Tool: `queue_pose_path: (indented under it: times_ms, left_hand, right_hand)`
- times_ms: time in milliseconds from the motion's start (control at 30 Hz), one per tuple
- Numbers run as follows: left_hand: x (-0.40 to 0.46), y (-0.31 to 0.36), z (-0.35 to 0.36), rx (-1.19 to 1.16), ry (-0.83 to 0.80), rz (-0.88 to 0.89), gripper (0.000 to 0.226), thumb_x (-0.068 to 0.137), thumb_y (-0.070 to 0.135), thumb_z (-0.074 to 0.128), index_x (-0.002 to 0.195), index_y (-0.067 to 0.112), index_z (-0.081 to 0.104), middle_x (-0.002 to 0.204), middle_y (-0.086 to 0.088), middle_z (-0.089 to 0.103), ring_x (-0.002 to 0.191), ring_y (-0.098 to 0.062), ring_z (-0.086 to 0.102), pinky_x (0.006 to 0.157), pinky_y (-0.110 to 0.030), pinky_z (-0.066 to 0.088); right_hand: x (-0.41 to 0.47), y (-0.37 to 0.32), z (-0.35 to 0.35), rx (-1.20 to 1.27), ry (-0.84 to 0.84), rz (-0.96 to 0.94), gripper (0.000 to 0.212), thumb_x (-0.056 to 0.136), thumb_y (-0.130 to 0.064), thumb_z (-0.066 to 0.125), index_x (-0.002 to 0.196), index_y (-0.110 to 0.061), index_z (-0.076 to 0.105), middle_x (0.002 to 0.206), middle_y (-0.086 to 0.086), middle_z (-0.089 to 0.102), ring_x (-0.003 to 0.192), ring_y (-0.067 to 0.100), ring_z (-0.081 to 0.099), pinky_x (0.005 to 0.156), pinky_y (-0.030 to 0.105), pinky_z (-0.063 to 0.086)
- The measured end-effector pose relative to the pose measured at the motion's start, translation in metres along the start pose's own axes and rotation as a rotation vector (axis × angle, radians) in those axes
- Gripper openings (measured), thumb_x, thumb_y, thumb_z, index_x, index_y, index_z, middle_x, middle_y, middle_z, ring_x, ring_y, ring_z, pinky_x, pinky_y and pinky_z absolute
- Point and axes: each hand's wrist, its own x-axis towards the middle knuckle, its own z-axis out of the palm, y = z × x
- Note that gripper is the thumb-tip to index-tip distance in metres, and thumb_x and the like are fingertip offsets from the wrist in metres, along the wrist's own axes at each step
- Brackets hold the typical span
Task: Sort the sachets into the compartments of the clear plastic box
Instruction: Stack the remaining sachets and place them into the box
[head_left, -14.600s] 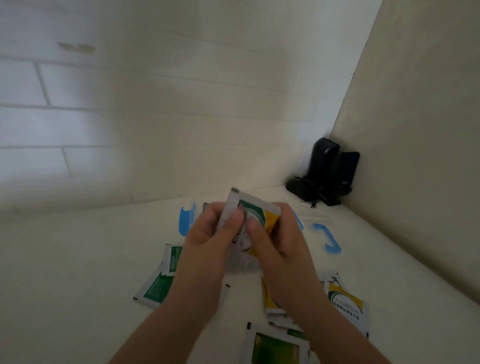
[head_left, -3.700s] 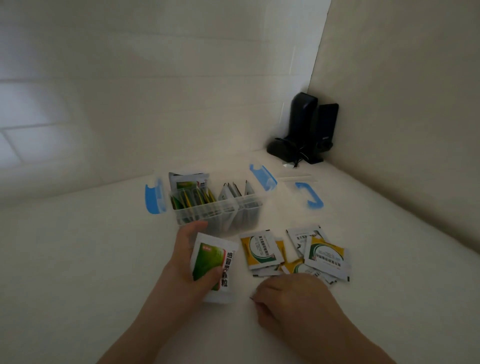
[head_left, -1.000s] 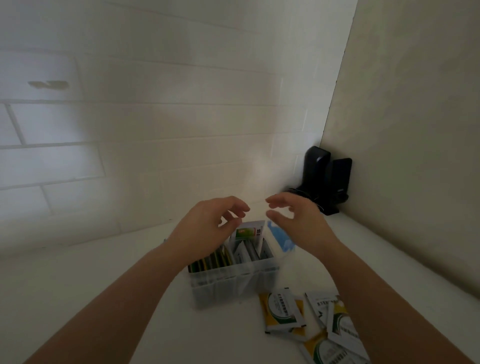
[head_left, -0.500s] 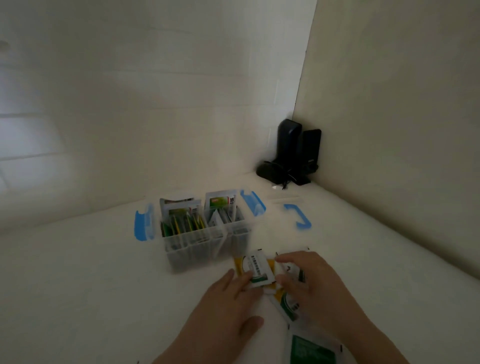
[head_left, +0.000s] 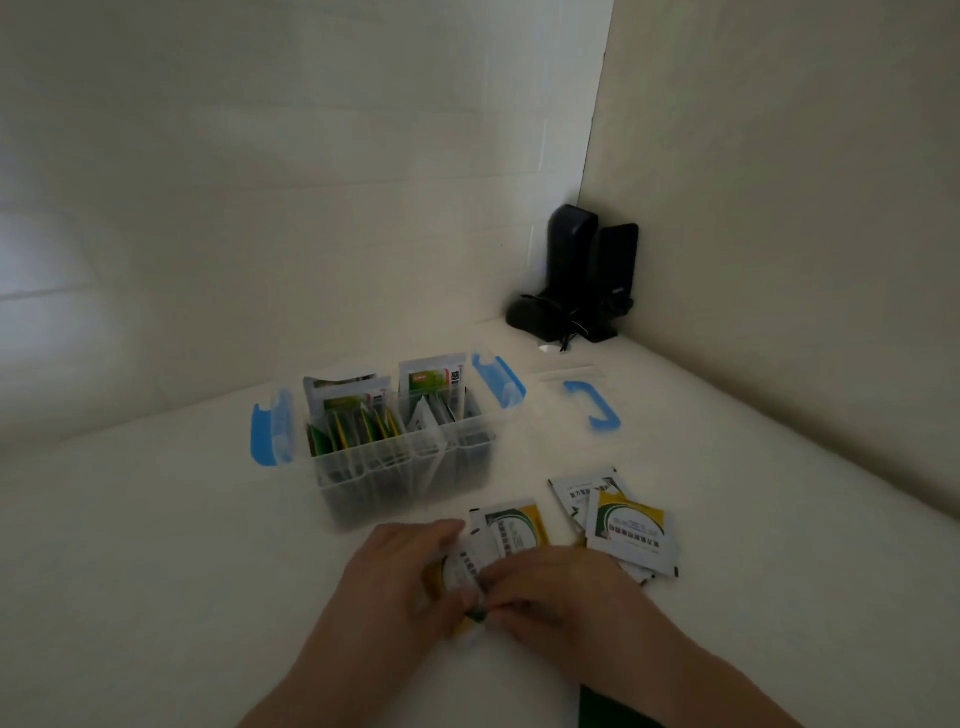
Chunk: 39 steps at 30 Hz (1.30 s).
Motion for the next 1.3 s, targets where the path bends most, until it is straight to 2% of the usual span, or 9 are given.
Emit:
queue_pose_path:
  times_ms: [100,200,333,433,533,733,867,1000,1300]
  left_hand:
    - [-0.002,0.01,-0.007,-0.038,-0.089,0.005,0.042,0.067,0.05,0.065,0.098,0.056,0.038,0.093,0.036,0.04,0.095,0.009,0.041,0.09,-0.016,0.036]
    - [-0.003,0.01,-0.011,-0.114,-0.128,-0.066,0.055,0.075,0.03,0.07,0.104,0.053,0.03,0.101,0.031,0.034,0.106,0.003,0.039,0.092,-0.009,0.035]
    - [-0.003,0.006,-0.023,-0.186,-0.199,-0.197,0.065,0.068,0.032,0.075,0.113,0.049,0.031,0.108,0.026,0.04,0.104,-0.001,0.045,0.093,-0.016,0.04]
    - [-0.004,0.005,-0.028,-0.202,-0.243,-0.237,0.05,0.065,0.033,0.075,0.098,0.049,0.04,0.095,0.024,0.057,0.089,0.001,0.058,0.076,-0.014,0.048]
    - [-0.005,0.007,-0.026,-0.232,-0.205,-0.235,0.036,0.073,0.03,0.069,0.097,0.041,0.045,0.095,0.017,0.064,0.086,0.0,0.062,0.076,-0.018,0.053]
    - [-0.004,0.008,-0.027,-0.338,-0.04,-0.29,0.021,0.087,0.014,0.051,0.092,0.034,0.045,0.091,0.015,0.061,0.083,0.001,0.06,0.066,-0.015,0.052]
    - [-0.003,0.007,-0.027,-0.421,0.086,-0.308,0.021,0.083,0.007,0.052,0.08,0.027,0.045,0.074,0.007,0.058,0.07,-0.005,0.057,0.052,-0.011,0.043]
    - [-0.002,0.007,-0.025,-0.442,0.151,-0.293,0.024,0.083,0.006,0.055,0.085,0.027,0.042,0.087,0.008,0.058,0.077,-0.008,0.061,0.055,-0.015,0.05]
    - [-0.003,0.025,-0.011,-0.736,0.102,-0.217,0.012,0.076,0.028,0.055,0.083,0.028,0.064,0.08,-0.002,0.068,0.065,-0.009,0.063,0.058,-0.015,0.048]
  right_hand:
    - [0.0,0.009,-0.005,0.022,0.154,0.052,0.027,0.078,-0.045,0.052,0.09,-0.029,0.071,0.093,-0.012,0.073,0.09,-0.002,0.06,0.08,0.016,0.051]
    - [0.003,0.018,-0.006,-0.112,0.211,0.157,0.047,0.075,-0.053,0.042,0.113,-0.031,0.061,0.116,-0.011,0.064,0.109,-0.006,0.044,0.1,0.028,0.04]
    - [0.005,0.019,0.001,-0.198,0.022,0.249,0.063,0.083,-0.061,0.037,0.139,-0.034,0.025,0.147,-0.015,0.027,0.133,-0.004,0.016,0.107,0.015,-0.007]
    - [0.006,0.016,0.002,-0.153,0.084,0.251,0.043,0.09,-0.036,0.051,0.132,-0.036,0.04,0.137,-0.018,0.04,0.125,0.001,0.033,0.11,0.016,0.011]
    - [0.009,0.011,0.001,-0.028,0.149,0.258,0.036,0.085,-0.017,0.06,0.114,-0.038,0.054,0.108,-0.027,0.047,0.092,-0.01,0.045,0.084,0.001,0.033]
    - [0.006,0.007,-0.008,0.41,0.256,0.369,0.062,0.078,0.004,0.064,0.106,-0.049,0.045,0.072,-0.007,0.055,0.064,0.0,0.053,0.061,0.013,0.046]
    - [0.003,0.009,-0.018,0.675,0.341,0.406,0.074,0.079,0.009,0.061,0.117,-0.051,0.041,0.072,-0.009,0.059,0.076,0.013,0.06,0.072,0.029,0.055]
    - [0.001,0.007,-0.02,0.904,0.421,0.449,0.066,0.079,0.013,0.056,0.113,-0.043,0.048,0.085,-0.007,0.069,0.078,0.006,0.066,0.061,0.018,0.054]
    - [0.003,-0.005,0.0,0.455,0.429,0.445,0.021,0.077,-0.014,0.069,0.071,-0.023,0.051,0.061,-0.007,0.062,0.052,0.003,0.052,0.049,0.01,0.042]
